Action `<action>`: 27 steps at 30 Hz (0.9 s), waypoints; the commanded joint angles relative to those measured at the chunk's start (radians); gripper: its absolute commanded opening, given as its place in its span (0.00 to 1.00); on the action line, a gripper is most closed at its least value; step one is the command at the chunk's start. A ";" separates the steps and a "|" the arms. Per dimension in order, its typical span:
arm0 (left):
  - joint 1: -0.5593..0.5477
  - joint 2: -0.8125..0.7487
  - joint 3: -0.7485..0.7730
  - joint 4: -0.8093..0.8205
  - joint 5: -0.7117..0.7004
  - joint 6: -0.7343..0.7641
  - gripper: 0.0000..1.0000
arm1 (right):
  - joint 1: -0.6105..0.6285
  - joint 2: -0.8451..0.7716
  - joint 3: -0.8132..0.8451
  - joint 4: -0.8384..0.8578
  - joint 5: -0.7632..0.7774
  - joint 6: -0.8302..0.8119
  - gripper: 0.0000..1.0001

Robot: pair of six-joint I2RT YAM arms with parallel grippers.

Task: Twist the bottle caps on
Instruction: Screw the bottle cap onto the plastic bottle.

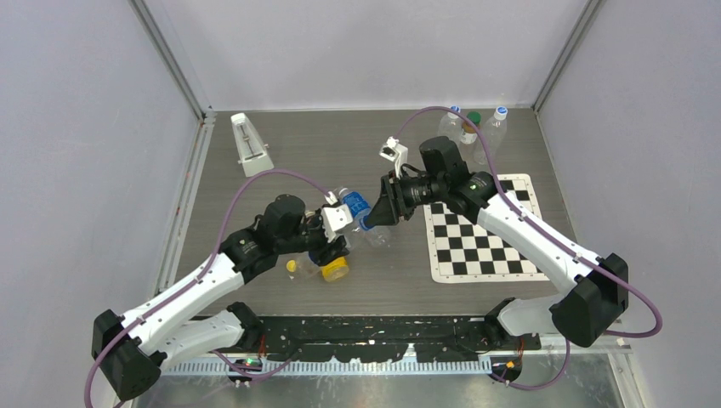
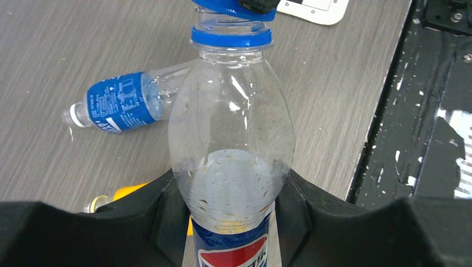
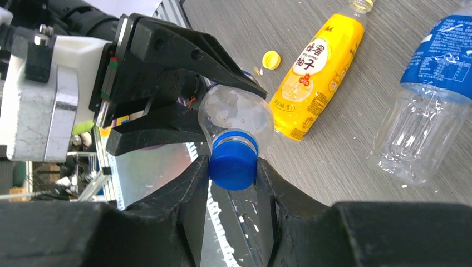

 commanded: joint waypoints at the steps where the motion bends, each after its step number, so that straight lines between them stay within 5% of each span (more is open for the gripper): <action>1: -0.008 -0.033 0.030 0.341 -0.018 -0.023 0.12 | 0.026 0.023 0.001 0.008 0.000 0.128 0.12; 13: -0.051 -0.020 0.006 0.404 -0.015 0.102 0.13 | 0.026 0.078 0.052 -0.079 -0.055 0.196 0.12; 27: -0.130 -0.002 -0.012 0.573 -0.205 0.108 0.13 | 0.026 0.067 0.050 -0.046 -0.041 0.278 0.08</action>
